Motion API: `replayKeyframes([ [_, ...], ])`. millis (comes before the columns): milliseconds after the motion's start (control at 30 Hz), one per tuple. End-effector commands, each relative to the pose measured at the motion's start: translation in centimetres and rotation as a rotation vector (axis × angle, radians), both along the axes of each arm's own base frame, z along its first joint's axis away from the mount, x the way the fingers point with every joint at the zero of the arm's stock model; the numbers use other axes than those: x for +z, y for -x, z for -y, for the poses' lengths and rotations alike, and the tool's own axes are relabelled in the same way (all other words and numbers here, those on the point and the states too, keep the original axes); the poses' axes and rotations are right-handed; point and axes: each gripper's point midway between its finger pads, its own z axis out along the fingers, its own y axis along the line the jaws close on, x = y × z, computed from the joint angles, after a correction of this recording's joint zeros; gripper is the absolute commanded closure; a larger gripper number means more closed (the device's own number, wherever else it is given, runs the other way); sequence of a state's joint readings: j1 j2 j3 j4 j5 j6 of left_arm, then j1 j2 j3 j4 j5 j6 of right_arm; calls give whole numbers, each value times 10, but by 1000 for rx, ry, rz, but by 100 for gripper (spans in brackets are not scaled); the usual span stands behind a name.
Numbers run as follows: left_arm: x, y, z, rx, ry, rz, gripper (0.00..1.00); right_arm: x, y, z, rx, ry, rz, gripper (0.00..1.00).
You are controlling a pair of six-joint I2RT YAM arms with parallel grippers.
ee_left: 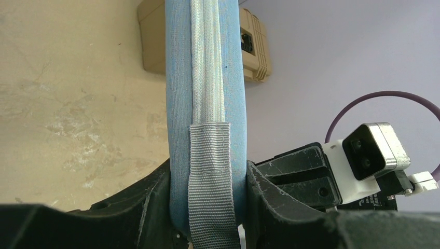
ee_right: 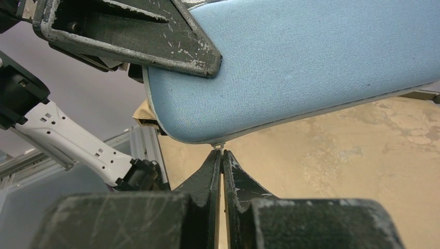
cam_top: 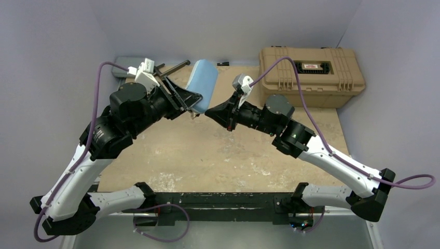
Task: Open the umbrella
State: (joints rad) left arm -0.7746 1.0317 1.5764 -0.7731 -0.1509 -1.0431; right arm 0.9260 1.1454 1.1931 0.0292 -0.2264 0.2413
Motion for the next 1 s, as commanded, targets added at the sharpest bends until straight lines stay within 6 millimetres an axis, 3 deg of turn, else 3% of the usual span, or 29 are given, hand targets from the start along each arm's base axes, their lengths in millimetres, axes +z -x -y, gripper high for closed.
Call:
replayKeyframes([
  [0,50,8,-14,20,92,135,100,19,-6,7,-50,-27,24,100],
  [400,41,20,2,-105,50,131,100,26,-6,9,-46,-16,68,100],
  [533,36,29,8,-182,4,142,100,17,-5,9,-47,4,36,100],
  [700,32,37,-2,-187,-33,151,100,5,-10,12,-79,22,3,100],
  [967,27,49,-1,-234,-24,141,100,-5,-20,21,-124,29,-35,100],
])
